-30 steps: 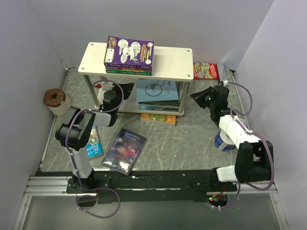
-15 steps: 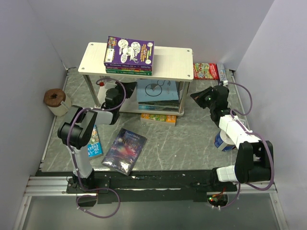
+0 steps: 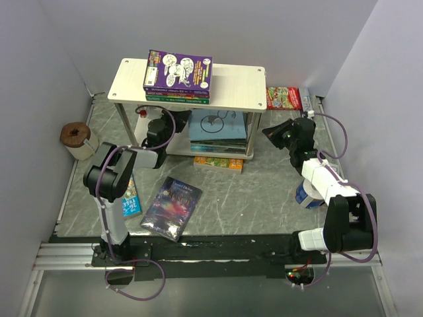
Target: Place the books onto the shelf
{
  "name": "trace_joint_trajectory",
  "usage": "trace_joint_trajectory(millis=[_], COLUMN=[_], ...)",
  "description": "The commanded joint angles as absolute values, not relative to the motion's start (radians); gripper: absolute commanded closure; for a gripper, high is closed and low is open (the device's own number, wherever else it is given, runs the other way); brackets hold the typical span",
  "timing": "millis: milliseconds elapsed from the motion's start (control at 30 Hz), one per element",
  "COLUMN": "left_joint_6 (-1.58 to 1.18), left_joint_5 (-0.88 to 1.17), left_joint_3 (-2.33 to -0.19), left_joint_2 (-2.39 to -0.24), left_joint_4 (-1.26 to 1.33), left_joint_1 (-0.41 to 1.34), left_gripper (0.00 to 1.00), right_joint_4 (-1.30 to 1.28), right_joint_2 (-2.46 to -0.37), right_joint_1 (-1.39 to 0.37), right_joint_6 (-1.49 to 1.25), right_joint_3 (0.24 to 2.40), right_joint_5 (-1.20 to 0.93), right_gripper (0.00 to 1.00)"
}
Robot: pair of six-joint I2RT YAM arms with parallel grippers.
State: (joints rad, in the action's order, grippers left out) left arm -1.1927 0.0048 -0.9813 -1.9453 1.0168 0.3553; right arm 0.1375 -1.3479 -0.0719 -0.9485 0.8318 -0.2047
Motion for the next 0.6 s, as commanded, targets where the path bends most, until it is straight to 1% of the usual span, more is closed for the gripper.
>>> trace_joint_trajectory(millis=[0,567], left_joint_6=[-1.189,-1.189], left_joint_5=[0.067,0.097], left_joint_3=[-1.02,-1.083], left_joint_2=[-1.977,-2.017], left_joint_4=[1.022,1.0], left_joint_1=[0.379,0.388], left_gripper=[0.91,0.9], right_joint_4=[0.187,0.184], right_joint_2=[-1.355,-1.358], right_joint_1=[-0.067,-0.067], right_joint_6=[-0.934,-0.93], right_joint_3=[0.848,0.853], right_joint_5=[-0.21,-0.219], right_gripper=[1.0,1.0])
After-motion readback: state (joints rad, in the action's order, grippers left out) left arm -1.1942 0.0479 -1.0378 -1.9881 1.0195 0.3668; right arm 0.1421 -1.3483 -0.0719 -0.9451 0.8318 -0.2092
